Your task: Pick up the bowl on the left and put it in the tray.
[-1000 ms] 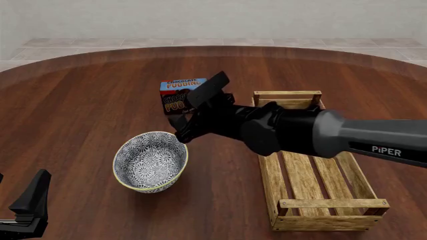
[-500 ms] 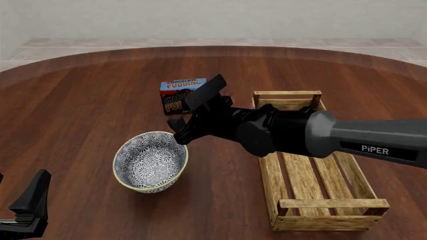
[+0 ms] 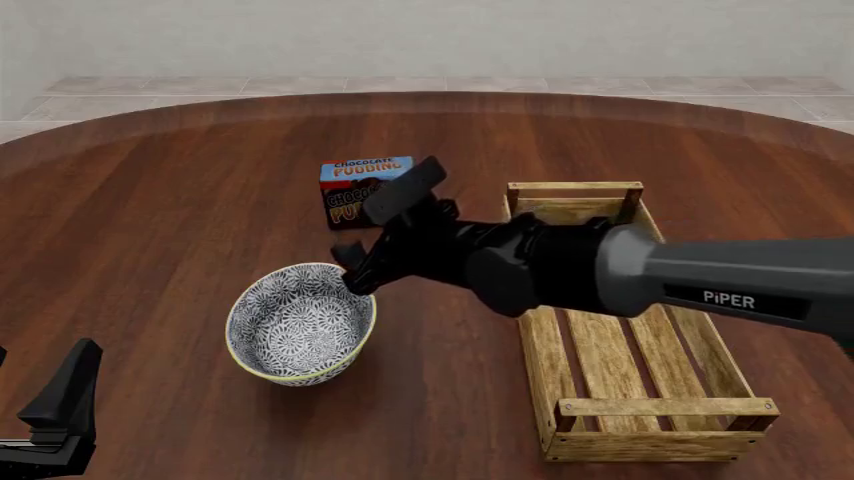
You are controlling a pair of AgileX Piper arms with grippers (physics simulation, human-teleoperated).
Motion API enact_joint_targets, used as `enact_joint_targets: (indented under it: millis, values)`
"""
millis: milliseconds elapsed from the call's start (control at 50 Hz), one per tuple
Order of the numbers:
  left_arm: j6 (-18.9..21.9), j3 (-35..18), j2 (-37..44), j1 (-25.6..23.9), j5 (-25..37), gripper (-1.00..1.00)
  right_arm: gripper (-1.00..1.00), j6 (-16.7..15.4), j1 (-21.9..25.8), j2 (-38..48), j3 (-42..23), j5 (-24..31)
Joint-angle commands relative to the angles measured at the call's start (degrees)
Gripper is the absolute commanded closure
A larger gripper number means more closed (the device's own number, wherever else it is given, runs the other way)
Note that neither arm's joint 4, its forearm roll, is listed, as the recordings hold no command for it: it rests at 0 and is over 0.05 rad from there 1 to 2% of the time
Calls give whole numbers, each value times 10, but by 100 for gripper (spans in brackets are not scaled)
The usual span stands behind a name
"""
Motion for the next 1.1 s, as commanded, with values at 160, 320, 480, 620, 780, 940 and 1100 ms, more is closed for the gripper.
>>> enact_joint_targets:
  millis: [160,320,480,620,780,940,1100]
  values:
    - [0,0,0,0,0,-100,-100,15,6,17,-10,11]
    - [0,0,0,0,0,-100,-100,14,0,26,-15,9]
    - [0,0,0,0,0,-100,-100,16,3,28,-11,5]
    - [0,0,0,0,0,-100,-100,15,2,33,-13,5]
    - [0,0,0,0,0,-100,-100,16,3,37,-11,1]
    - [0,0,0,0,0,-100,-100,15,2,45,-17,1]
    - [0,0,0,0,0,-100,-100,14,1,51,-20,0]
